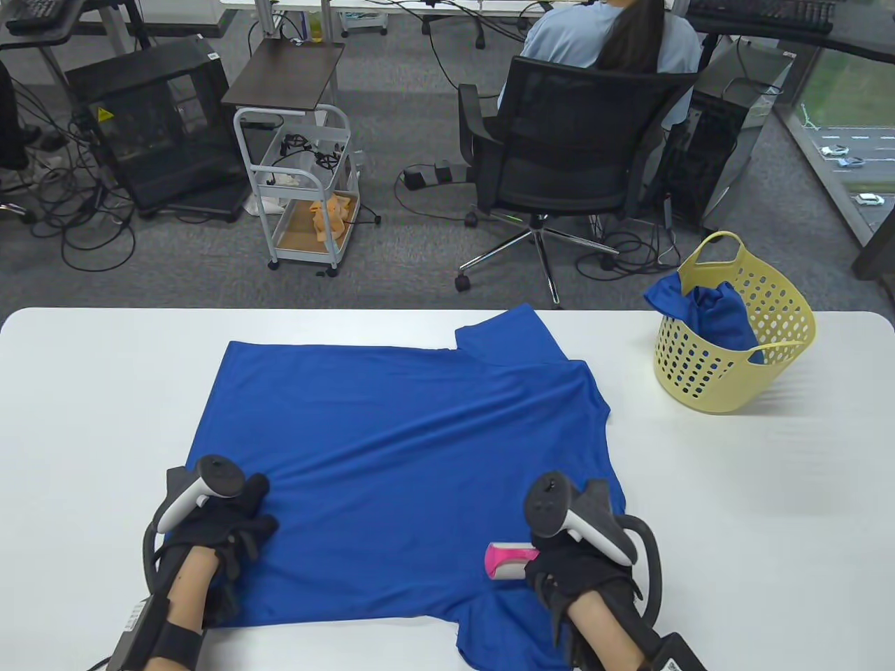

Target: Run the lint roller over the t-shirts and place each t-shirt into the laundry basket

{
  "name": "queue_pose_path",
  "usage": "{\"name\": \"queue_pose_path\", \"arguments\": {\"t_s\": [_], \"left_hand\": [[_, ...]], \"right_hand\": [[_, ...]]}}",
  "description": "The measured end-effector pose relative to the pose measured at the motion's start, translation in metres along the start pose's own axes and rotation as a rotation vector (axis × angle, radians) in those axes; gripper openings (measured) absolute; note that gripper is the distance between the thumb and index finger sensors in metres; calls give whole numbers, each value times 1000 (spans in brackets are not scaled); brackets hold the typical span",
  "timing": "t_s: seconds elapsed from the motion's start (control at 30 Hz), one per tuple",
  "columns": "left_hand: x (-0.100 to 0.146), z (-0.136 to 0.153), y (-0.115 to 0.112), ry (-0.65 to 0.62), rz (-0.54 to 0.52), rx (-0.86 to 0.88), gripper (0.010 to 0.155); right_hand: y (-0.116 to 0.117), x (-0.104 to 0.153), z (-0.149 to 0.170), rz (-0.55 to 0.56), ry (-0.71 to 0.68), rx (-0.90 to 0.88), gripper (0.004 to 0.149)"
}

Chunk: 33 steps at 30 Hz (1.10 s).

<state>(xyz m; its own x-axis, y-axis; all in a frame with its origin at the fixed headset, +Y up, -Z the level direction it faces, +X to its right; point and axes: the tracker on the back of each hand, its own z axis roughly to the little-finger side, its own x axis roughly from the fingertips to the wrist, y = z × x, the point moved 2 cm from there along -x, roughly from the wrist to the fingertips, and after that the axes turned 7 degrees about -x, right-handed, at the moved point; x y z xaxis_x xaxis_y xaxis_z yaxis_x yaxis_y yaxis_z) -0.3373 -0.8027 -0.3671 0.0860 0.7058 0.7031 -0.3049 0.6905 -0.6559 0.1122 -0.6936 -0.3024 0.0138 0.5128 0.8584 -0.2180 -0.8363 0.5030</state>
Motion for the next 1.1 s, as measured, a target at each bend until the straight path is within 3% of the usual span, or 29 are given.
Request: {"name": "queue_pose_path", "arguments": {"t_s": [0.1, 0.23, 0.5, 0.73, 0.97, 1.1], "left_hand": [[0, 0, 0, 1, 3, 4, 73], [0, 0, -1, 6, 9, 12, 73], [1, 1, 0, 15, 15, 19, 72], [0, 2, -1, 16, 18, 22, 72], [0, 2, -1, 10, 25, 19, 71], [0, 2, -1, 6, 26, 16, 71]], "right_hand": [[3, -9, -10, 75, 22, 47, 49], [-15, -43, -14, 123, 76, 30, 48], [-68, -144, -10, 284, 145, -96, 47], [-108, -224, -16, 355, 202, -164, 48], [-127, -270, -18, 300, 245, -180, 52], [-120, -285, -13, 225, 244, -230, 62]]}}
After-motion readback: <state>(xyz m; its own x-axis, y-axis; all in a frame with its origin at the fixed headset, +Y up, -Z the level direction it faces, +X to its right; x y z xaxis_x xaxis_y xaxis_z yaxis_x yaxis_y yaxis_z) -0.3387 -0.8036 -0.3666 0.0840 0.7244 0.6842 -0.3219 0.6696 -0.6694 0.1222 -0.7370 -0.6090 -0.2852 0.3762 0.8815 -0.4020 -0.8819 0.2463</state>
